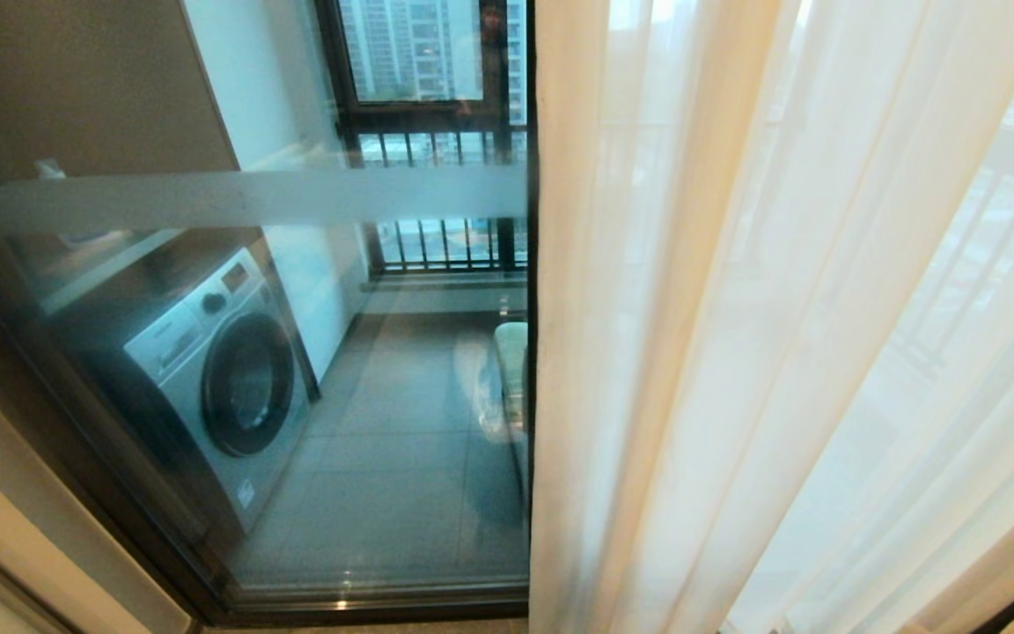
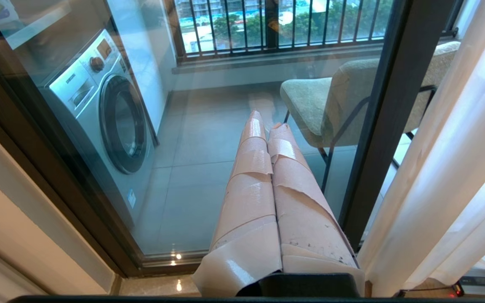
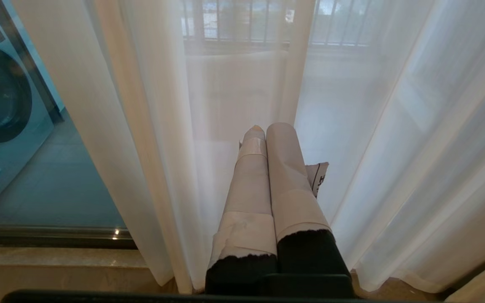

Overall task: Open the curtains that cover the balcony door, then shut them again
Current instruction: Pull the inner curtains open on both sides

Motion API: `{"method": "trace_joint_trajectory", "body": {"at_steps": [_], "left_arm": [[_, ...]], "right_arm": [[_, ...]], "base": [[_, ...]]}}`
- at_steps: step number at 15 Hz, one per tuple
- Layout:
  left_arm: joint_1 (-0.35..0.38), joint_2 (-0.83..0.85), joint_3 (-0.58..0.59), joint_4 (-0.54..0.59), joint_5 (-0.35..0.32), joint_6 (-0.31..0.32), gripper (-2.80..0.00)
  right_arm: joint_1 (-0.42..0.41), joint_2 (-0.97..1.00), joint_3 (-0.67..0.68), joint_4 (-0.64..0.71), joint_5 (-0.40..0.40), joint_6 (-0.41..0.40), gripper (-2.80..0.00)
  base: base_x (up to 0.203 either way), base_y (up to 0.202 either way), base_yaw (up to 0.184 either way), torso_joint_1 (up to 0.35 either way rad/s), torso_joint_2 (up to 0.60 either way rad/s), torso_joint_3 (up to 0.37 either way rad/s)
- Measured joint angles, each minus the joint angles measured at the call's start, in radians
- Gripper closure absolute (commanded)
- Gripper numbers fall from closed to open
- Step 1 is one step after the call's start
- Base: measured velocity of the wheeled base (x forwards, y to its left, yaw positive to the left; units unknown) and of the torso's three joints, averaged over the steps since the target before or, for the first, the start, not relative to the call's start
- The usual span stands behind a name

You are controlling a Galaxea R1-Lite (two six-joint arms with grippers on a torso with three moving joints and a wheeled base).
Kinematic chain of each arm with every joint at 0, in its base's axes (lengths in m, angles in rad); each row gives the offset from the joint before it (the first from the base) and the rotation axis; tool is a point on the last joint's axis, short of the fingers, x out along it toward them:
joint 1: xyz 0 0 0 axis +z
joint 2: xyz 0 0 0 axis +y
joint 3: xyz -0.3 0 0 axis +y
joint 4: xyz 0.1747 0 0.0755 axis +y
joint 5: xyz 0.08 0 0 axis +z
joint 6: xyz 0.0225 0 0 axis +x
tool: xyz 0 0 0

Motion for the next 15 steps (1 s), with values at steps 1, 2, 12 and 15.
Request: {"method": "trace_joint_trajectory", "body": {"at_steps": [1,2,12,15], "left_arm": [[0.0,0.0,0.0,0.0,0.0,0.0,0.0],[0.0,0.0,0.0,0.0,0.0,0.0,0.0],[0.0,0.0,0.0,0.0,0.0,0.0,0.0],[0.0,0.0,0.0,0.0,0.0,0.0,0.0]], "right_arm": [[0.0,0.0,0.0,0.0,0.0,-0.003,0.0],[0.0,0.0,0.0,0.0,0.0,-0.006,0.0],[0.0,0.24,-0.363,0.031,0.372,-0.135,0.0],[0.004,0.481,-0.526,-0.014,0.565,-0.153,0.0]], "base": [[0.0,0.0,0.0,0.0,0.0,0.0],[0.0,0.0,0.0,0.0,0.0,0.0],[0.0,0.0,0.0,0.0,0.0,0.0],[0.0,0.0,0.0,0.0,0.0,0.0]]}}
